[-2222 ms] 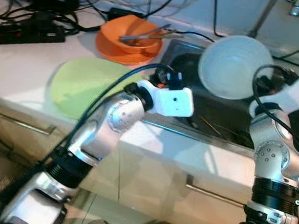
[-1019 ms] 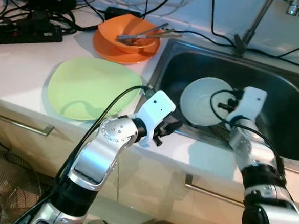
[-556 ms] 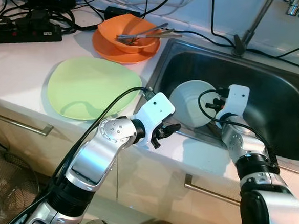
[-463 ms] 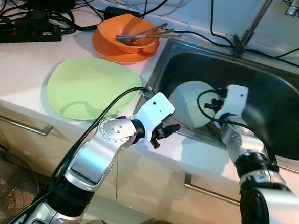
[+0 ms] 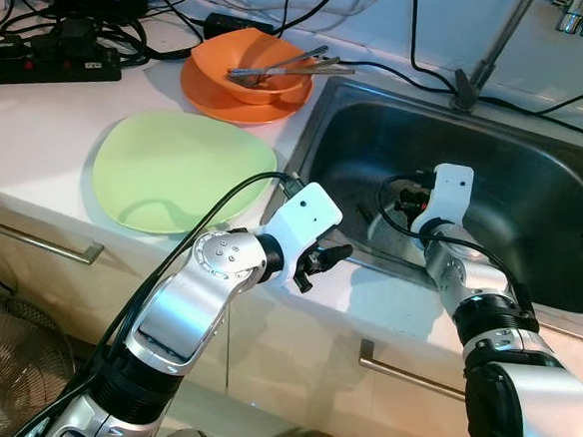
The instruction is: Kitchen organization
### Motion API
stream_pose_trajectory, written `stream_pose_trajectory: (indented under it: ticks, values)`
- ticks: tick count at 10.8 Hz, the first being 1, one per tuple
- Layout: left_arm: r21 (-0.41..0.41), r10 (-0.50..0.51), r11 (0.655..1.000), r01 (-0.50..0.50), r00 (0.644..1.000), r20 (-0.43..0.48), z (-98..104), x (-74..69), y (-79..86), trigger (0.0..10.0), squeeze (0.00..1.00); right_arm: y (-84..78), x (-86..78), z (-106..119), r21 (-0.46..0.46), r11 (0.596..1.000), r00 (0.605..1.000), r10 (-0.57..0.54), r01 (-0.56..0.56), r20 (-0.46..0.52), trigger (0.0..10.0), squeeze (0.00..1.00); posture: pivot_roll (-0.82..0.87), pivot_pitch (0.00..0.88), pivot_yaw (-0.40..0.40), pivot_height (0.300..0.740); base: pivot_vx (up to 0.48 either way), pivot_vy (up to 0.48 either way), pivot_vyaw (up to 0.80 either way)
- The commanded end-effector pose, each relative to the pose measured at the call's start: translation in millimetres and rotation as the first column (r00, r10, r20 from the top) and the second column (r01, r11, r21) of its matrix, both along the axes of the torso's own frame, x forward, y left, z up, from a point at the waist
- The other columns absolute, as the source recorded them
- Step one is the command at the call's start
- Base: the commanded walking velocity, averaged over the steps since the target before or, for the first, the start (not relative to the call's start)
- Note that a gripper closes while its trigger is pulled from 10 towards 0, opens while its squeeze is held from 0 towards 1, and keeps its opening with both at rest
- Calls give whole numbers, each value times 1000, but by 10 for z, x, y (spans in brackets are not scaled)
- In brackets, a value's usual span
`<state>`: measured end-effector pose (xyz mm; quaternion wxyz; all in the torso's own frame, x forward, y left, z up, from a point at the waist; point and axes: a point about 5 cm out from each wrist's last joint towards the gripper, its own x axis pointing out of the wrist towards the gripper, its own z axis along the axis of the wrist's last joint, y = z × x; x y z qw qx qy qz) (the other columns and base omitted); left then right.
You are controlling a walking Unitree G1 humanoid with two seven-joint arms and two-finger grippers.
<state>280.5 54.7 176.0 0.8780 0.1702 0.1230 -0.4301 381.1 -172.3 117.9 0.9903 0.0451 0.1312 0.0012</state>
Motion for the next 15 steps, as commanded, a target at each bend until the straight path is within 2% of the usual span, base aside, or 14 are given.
stream_pose_trajectory:
  ticks: [1, 3, 4, 5, 7, 9, 10, 12, 13, 14, 15]
  values:
    - [11, -19, 1000, 19, 1000, 1, -7, -26, -46, 10000, 0, -43, -17, -7, -23, 1000, 1000, -20, 20, 24, 10000, 0, 64, 82, -104, 740, 0, 0, 0]
    - [-31, 66, 998, -63, 992, 107, 57, 74, -10, 10000, 0, -52, -30, 361, -25, 999, 960, -19, 27, 279, 10000, 0, 53, 76, -102, 740, 0, 0, 0]
    - [-55, 107, 993, -100, 986, 132, 57, 119, 21, 10000, 0, -44, -135, 585, -24, 1000, 911, 5, 5, 412, 10000, 0, 40, 74, -99, 740, 0, 0, 0]
    - [-60, 127, 991, -119, 980, 151, 45, 140, 40, 10000, 0, -40, -239, 702, -31, 1000, 877, 17, -3, 481, 10000, 0, 32, 72, -97, 740, 0, 0, 0]
    - [-120, 183, 980, -159, 955, 233, 87, 190, 41, 10000, 0, 20, -635, 806, -34, 999, 810, 41, -26, 586, 10000, 0, 11, 64, -89, 740, 0, 0, 0]
    - [-149, 229, 970, -190, 924, 308, 137, 237, 67, 10000, 0, 137, -894, 735, -24, 997, 804, 69, -68, 591, 10000, 0, -1, 58, -84, 740, 0, 0, 0]
    - [-178, 266, 960, -218, 908, 323, 150, 270, 106, 10000, 0, 227, -1040, 554, -17, 995, 833, 89, -95, 547, 10000, 0, -3, 55, -81, 740, 0, 0, 0]
    - [-163, 265, 962, -220, 895, 358, 139, 277, 132, 10000, 0, 303, -1079, 376, -2, 995, 869, 88, -100, 487, 10000, 0, 3, 50, -79, 740, 0, 0, 0]
    - [-135, 259, 965, -223, 873, 413, 169, 278, 166, 10000, 0, 341, -1080, 316, 2, 994, 881, 94, -108, 464, 10000, 0, 13, 56, -81, 740, 0, 0, 0]
    - [-8, 218, 966, -257, 803, 554, 300, 275, 298, 10000, 0, 398, -1055, 292, 12, 993, 886, 100, -118, 453, 10000, 0, 18, 62, -81, 740, 0, 0, 0]
    - [110, 144, 957, -270, 765, 627, 377, 251, 385, 10000, 0, 420, -1038, 282, 20, 993, 888, 97, -119, 450, 10000, 0, 29, 70, -84, 740, 0, 0, 0]
